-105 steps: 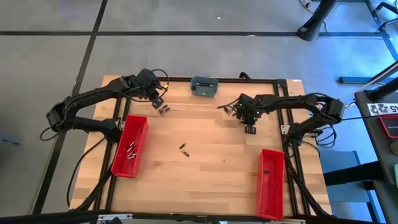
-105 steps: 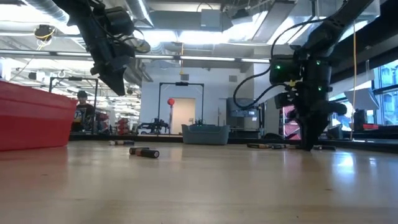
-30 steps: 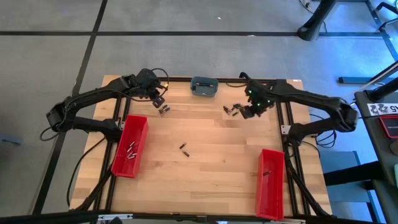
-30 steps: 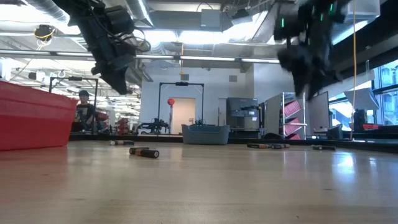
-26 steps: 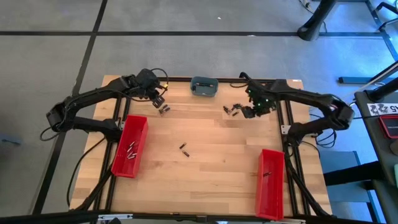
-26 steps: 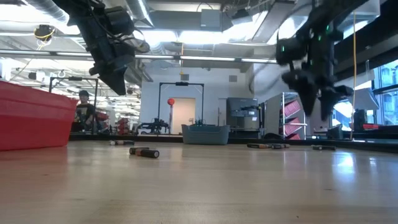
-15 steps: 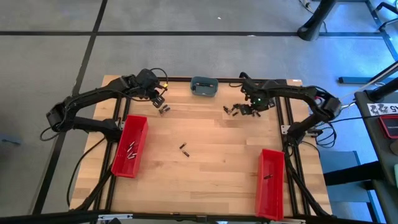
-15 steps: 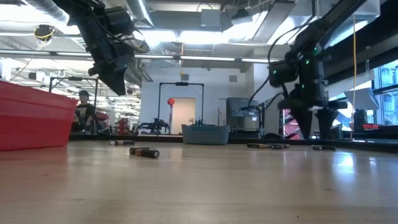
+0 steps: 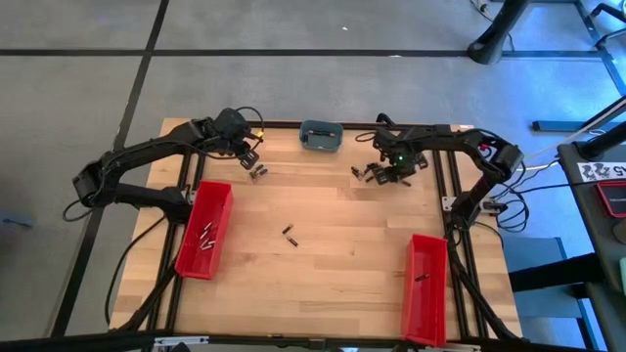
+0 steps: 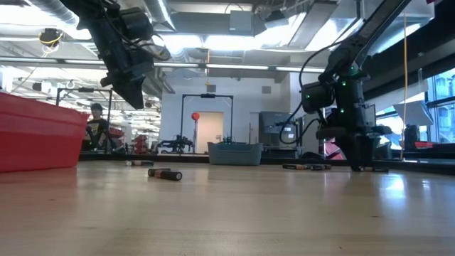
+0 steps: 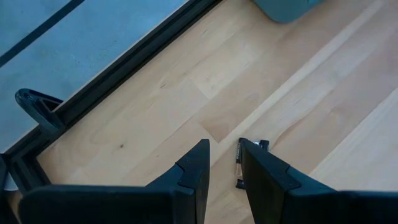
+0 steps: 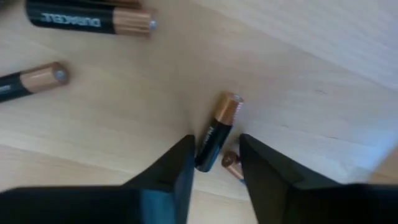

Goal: Sort batteries
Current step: Put the small brown battery into the right red bin

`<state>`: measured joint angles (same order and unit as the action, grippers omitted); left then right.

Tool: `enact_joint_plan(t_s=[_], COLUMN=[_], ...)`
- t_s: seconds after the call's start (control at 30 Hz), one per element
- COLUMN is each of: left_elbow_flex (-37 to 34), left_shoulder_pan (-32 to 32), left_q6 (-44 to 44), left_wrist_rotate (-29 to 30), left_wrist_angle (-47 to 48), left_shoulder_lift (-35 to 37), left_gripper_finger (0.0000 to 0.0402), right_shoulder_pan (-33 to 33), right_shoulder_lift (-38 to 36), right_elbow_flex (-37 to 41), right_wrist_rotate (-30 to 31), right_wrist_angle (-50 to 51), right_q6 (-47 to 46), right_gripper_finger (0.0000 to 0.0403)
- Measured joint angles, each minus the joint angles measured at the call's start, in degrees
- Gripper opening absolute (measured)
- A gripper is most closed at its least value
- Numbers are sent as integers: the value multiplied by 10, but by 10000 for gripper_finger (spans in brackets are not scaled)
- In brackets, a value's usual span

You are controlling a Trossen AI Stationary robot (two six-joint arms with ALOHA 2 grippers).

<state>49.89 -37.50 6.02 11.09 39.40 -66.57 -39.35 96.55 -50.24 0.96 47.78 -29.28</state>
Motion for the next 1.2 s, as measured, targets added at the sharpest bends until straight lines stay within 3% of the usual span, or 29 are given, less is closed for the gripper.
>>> enact_joint_plan(t_s=[0.33,0.5,0.6,0.77,0.9,1.0,1.07,1.2], left_elbow_flex=[0,0,0,0,0,0,0,0], left_shoulder_pan=[0,0,0,0,0,0,0,0], left_q6=[-11,-24,-24,-22,-16,-16,-18,-24], left_wrist_rotate=[0,0,0,0,0,0,0,0], left_wrist_angle=[0,0,0,0,-11,-29,-40,-58], left_shoulder_lift=[0,0,0,0,0,0,0,0], left_gripper_finger=[82,82,82,82,82,82,82,82], right_shoulder_pan=[0,10,36,139,243,326,385,483], right_shoulder_lift=[0,-23,-81,-180,-259,-314,-338,-353], right_elbow_flex=[2,-18,-61,-158,-191,-177,-158,-100], right_wrist_rotate=[-15,-3,2,-65,-186,-280,-315,-321], right_wrist_angle=[-29,-9,62,216,313,371,370,308], right_q6=[56,59,80,138,195,176,142,63], right_gripper_finger=[15,16,13,13,13,15,15,15])
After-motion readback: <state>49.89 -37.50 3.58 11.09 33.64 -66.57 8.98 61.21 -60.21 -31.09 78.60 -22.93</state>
